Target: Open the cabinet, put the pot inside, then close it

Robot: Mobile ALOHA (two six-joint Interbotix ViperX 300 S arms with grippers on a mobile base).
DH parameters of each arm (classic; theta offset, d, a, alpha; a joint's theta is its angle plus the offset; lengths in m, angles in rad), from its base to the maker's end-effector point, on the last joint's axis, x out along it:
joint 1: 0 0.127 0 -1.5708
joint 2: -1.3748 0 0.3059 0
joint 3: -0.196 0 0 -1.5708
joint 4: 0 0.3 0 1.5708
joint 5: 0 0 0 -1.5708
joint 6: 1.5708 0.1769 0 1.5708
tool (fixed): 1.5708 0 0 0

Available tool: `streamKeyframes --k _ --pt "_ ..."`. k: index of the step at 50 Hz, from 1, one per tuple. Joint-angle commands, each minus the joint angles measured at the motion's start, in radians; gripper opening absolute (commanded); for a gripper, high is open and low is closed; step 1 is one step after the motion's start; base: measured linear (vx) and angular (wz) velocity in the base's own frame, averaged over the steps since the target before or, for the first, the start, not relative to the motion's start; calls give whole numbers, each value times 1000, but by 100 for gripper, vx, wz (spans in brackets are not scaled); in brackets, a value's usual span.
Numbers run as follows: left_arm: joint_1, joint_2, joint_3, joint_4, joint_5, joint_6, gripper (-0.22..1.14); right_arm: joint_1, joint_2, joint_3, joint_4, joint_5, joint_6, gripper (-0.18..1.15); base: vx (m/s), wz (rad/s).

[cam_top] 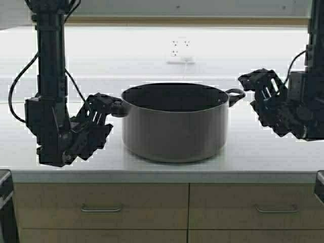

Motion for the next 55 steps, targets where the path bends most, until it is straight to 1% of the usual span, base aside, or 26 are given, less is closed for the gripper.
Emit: streamKeyframes --k 1,7,15,20,35,40,50,55 --pt "0 -31 -15 -2 -8 3 103 -2 -14 -23 12 -9 2 103 12 4" --pt "2 -28 -32 -5 -8 3 103 -2 -14 -14 25 -9 0 103 13 4" --pt "2 -23 -31 0 -5 2 103 -2 -12 31 87 -9 -3 103 12 3" --pt "2 -21 -28 -6 0 5 103 -2 -5 25 95 -9 -8 103 11 -1" --pt "6 3 -124 -20 54 5 103 -20 103 -149 103 -3 51 103 6 -1" --pt "12 11 -146 -41 60 5 103 -37 129 -218 104 8 67 103 3 -1" --pt "25 18 -146 -67 64 3 103 -55 179 -345 63 78 87 103 3 -3" --pt "26 18 -132 -104 63 3 103 -54 198 -390 35 101 121 103 2 -2"
